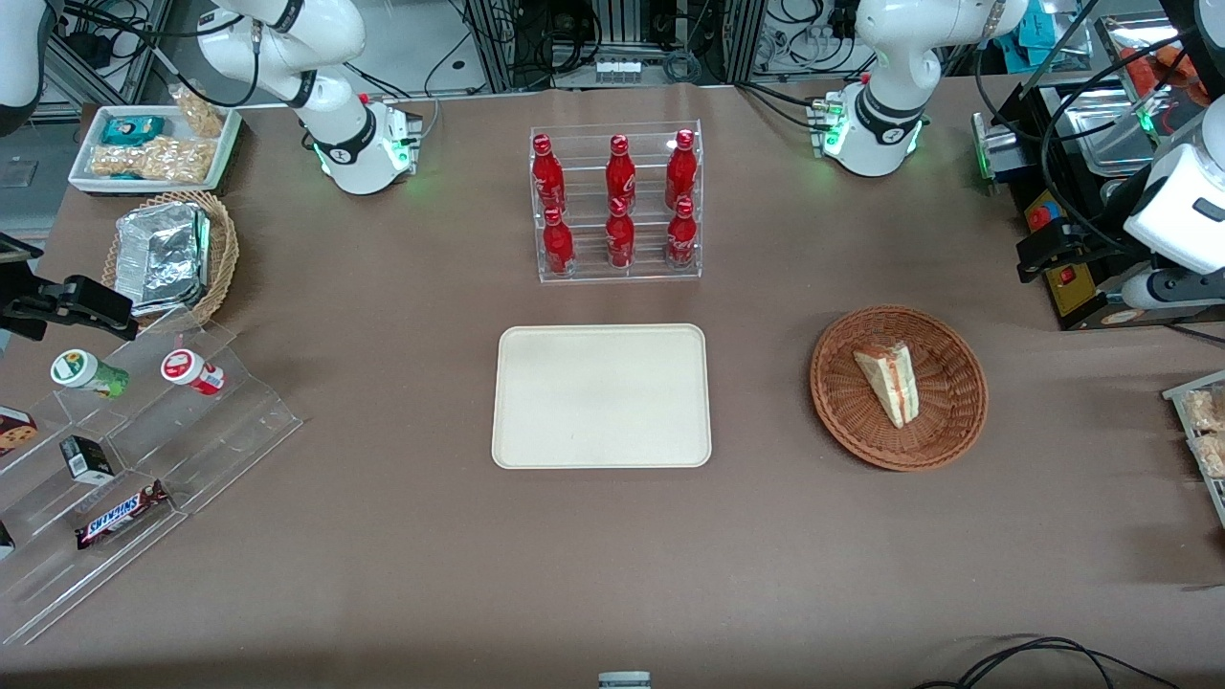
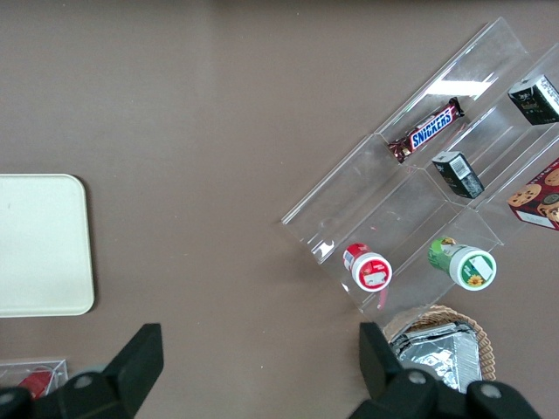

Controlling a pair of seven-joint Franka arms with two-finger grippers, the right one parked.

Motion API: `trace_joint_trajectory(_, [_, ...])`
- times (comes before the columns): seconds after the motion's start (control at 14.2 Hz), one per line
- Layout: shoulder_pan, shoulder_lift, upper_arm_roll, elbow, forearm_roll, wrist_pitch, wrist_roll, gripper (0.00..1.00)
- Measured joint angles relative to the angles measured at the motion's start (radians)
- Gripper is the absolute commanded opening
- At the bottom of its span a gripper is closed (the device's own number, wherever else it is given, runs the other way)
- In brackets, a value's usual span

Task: Place sandwich from basket to tray
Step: 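Move the left gripper over the wicker basket toward the sandwich, then lower the left gripper and grasp the wrapped sandwich in the basket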

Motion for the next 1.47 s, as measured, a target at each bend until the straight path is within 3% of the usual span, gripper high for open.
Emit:
trace_joint_trajectory(0.49, [0.003, 0.001, 0.005, -0.015, 0.0, -0.009, 0.0, 1.0])
trace_joint_trajectory(0.84, [0.041, 0.026, 0.014, -0.14, -0.031, 0.014, -0.028, 1.0])
trace_joint_trajectory(1.05, [0.087, 0.037, 0.018, -0.292, -0.098, 0.196, -0.122, 1.0])
trace_joint_trajectory(1.47, [0.09, 0.057, 0.012, -0.665, -0.118, 0.74, -0.408, 1.0])
